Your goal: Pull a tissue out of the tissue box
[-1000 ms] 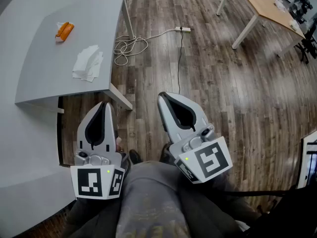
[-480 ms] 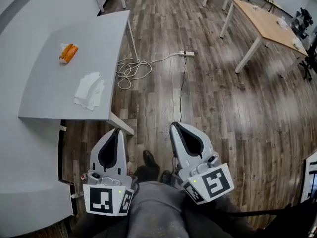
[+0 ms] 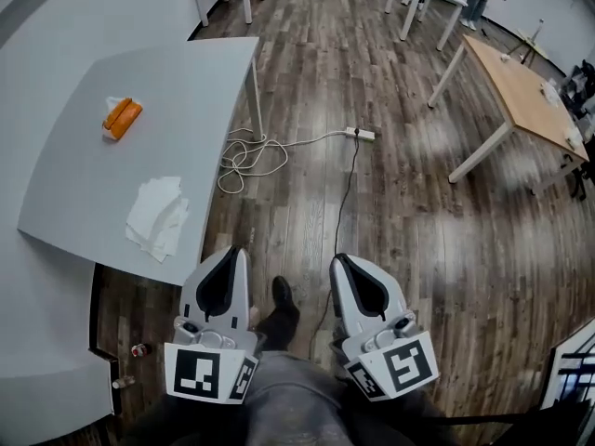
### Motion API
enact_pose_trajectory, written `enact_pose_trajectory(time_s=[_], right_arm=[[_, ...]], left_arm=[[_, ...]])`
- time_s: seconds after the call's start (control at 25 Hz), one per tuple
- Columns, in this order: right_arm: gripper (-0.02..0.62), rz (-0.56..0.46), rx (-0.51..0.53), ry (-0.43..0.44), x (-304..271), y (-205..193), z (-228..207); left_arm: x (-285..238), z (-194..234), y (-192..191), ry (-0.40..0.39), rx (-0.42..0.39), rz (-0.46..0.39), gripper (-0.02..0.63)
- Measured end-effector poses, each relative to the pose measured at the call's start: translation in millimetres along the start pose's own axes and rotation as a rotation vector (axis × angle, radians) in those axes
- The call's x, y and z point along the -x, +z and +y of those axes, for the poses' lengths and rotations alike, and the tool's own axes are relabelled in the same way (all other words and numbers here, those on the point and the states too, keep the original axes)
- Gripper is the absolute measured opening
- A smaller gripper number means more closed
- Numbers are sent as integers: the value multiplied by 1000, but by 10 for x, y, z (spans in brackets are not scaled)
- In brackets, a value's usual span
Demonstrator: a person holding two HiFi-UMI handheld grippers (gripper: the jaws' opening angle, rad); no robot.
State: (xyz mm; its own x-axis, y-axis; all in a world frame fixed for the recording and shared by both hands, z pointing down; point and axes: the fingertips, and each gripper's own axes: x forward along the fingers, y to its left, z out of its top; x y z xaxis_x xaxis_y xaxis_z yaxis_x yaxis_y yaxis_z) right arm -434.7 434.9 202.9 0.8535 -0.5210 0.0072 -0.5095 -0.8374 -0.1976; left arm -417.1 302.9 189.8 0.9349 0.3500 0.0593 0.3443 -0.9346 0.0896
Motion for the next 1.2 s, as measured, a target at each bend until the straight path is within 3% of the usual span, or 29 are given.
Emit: enact_pose_trajectory(time_s=[0.28, 0.64, 0.92, 1.2], right_arm=[[0, 10, 20, 94, -1418, 273, -463], [-2, 18, 0, 204, -2681, 420, -896], [-1, 24, -6, 409, -3770, 456, -1269], [0, 91, 12, 625, -4744, 537, -1685]], left_arm=[[-1250, 540, 248, 14, -4, -3, 0], [-2166, 1176, 302, 130, -1, 16, 0], [-2989, 1630, 352, 318, -17, 2, 0], [-3938, 1941, 483, 492, 15, -28, 0]])
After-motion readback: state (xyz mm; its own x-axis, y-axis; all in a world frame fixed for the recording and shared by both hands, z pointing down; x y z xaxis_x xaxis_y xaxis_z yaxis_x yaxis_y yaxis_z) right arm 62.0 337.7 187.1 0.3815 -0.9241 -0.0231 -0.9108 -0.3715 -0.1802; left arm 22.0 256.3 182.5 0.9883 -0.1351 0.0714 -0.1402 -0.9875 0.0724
